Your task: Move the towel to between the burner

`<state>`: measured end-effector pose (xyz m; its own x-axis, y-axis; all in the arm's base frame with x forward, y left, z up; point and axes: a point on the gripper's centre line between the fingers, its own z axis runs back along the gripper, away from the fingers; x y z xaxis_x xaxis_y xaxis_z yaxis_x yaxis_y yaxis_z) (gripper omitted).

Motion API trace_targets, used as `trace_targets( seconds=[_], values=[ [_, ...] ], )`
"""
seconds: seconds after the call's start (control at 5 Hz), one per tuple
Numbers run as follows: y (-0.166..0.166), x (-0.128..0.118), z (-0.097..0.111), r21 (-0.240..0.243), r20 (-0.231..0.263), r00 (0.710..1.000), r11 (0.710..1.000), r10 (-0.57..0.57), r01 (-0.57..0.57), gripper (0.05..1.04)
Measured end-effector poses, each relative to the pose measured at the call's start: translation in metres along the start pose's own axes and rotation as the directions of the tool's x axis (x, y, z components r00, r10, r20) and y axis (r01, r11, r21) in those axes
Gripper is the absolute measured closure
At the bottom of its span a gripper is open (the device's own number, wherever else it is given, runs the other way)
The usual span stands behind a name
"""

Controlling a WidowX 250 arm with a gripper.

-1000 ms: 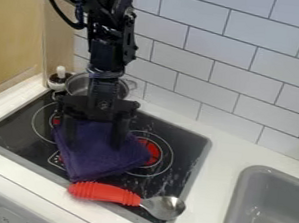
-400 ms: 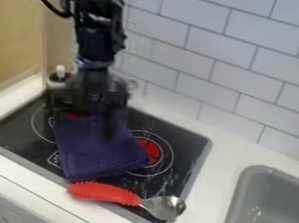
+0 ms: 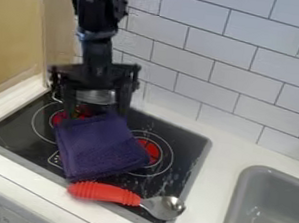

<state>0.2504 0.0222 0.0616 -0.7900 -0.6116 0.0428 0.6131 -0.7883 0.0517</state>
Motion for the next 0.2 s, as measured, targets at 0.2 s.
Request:
trace_targets(
  seconds=[0.2],
  values=[
    [0.0001,-0.0005,0.0003,0.0,-0.002,1.0,1.0,-0.001,0.001,0.083]
  ],
)
